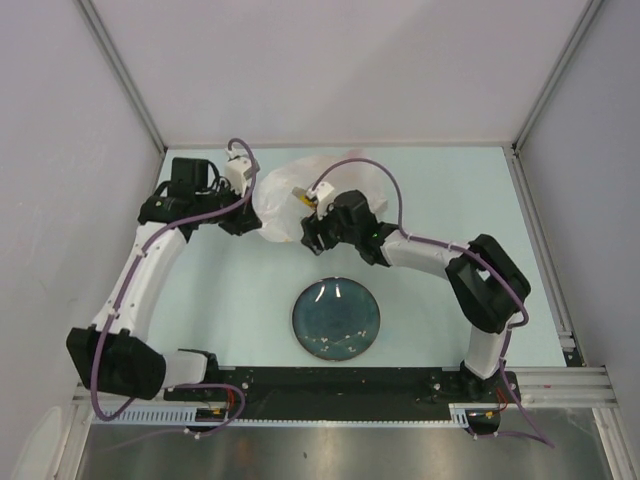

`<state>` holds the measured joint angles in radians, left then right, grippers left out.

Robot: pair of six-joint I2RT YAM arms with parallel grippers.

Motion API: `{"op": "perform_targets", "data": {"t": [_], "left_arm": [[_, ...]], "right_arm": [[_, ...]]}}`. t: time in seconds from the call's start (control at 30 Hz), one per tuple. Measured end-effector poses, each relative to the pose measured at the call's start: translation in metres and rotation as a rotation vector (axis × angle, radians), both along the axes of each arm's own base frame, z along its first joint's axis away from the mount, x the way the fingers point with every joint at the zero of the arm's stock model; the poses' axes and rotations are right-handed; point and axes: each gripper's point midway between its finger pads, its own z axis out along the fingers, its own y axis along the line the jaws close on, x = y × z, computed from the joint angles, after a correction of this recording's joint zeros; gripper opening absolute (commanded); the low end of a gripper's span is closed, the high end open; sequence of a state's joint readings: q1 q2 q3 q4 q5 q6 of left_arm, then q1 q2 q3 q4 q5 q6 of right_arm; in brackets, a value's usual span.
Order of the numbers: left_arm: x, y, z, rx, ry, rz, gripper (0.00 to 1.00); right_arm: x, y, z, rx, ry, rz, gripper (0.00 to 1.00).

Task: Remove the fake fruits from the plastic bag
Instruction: Adjust the plastic bag at the center of the board.

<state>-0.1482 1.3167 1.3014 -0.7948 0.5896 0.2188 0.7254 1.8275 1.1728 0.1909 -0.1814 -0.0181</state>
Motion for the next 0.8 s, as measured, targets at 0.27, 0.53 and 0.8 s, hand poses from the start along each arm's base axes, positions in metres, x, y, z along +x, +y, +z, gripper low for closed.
{"op": "perform_targets", "data": {"t": [0.27, 0.53, 0.8], "left_arm": [[-0.014, 0.019, 0.001, 0.099, -0.060, 0.029, 0.00], [-0.012, 0.017, -0.005, 0.092, -0.025, 0.020, 0.00], [-0.024, 0.007, -0.014, 0.039, 0.043, -0.011, 0.00]], "right_arm": [[-0.021, 0.023, 0.006, 0.034, 0.001, 0.078, 0.70], [0.043, -0.042, 0.021, 0.060, -0.005, -0.124, 0.68], [0.007, -0.081, 0.006, 0.013, 0.038, -0.189, 0.66]]}}
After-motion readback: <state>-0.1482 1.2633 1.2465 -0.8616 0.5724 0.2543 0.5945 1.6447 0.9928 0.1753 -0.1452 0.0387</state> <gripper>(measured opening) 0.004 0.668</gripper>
